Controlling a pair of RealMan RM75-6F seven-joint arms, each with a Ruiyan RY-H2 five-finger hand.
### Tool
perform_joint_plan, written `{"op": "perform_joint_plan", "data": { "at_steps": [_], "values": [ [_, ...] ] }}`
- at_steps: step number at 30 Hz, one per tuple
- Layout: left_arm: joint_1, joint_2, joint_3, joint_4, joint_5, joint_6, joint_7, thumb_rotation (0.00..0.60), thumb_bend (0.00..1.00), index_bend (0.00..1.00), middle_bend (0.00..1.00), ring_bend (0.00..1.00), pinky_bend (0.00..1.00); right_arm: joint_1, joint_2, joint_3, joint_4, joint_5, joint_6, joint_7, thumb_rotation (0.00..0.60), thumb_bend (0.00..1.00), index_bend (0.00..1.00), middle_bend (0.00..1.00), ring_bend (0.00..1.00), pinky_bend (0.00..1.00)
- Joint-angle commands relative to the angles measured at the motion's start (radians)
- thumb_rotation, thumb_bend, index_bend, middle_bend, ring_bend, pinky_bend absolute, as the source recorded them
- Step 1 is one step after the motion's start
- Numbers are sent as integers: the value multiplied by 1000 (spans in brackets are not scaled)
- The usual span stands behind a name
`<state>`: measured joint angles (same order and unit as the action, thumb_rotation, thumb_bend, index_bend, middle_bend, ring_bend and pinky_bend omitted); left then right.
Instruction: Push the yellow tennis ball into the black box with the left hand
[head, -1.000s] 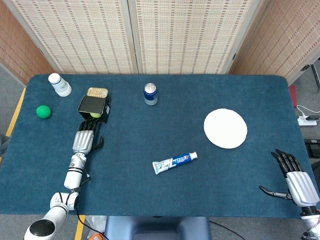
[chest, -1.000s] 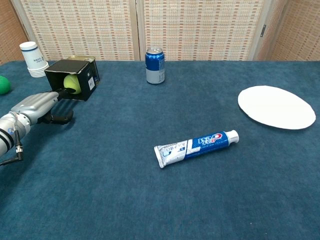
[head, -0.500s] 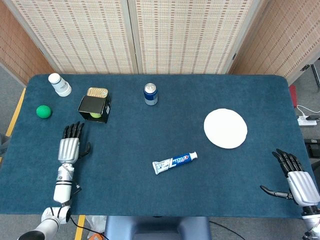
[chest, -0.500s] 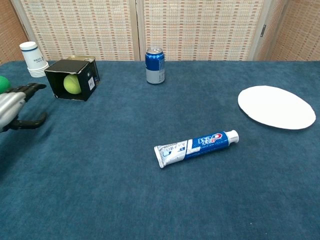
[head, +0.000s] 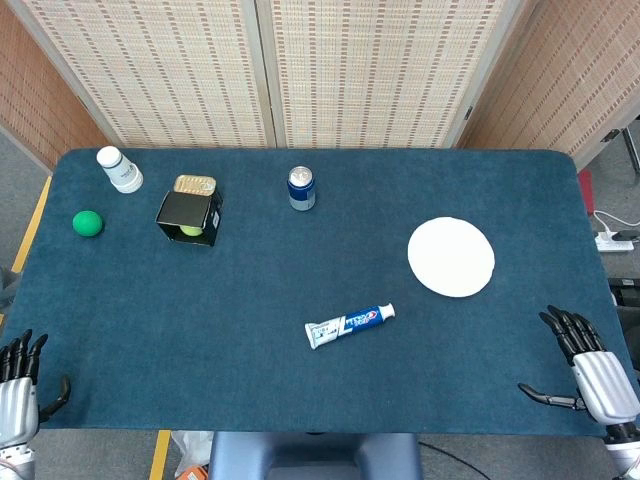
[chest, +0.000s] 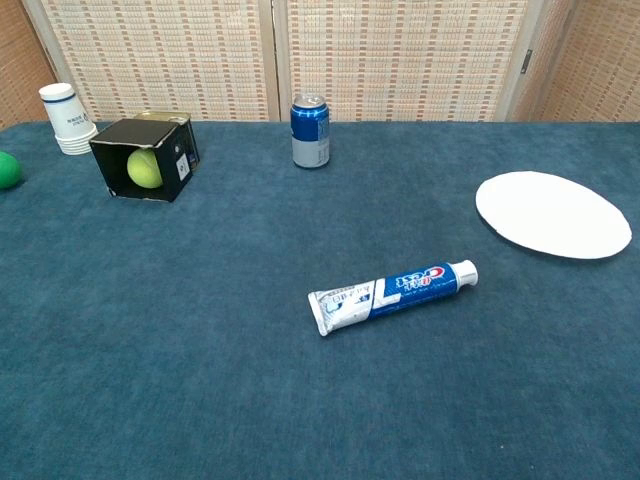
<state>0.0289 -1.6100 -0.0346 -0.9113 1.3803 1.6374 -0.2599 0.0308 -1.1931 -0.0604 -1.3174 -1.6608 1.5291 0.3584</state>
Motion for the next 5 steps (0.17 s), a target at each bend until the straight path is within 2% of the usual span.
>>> {"op": "perform_joint_plan", "data": {
  "at_steps": [1,5],
  "values": [
    [22,-15,-9,51,10,48,-23,389,436,124,0,0,0,1,-4,-3,-4,-8,3,-18,412,0,0,0,0,0],
    [17,-34,-24,56,27,73,-21,410,437,124,0,0,0,4,-4,-6,-6,-5,-11,-25,414,0,0,0,0,0]
  ]
}}
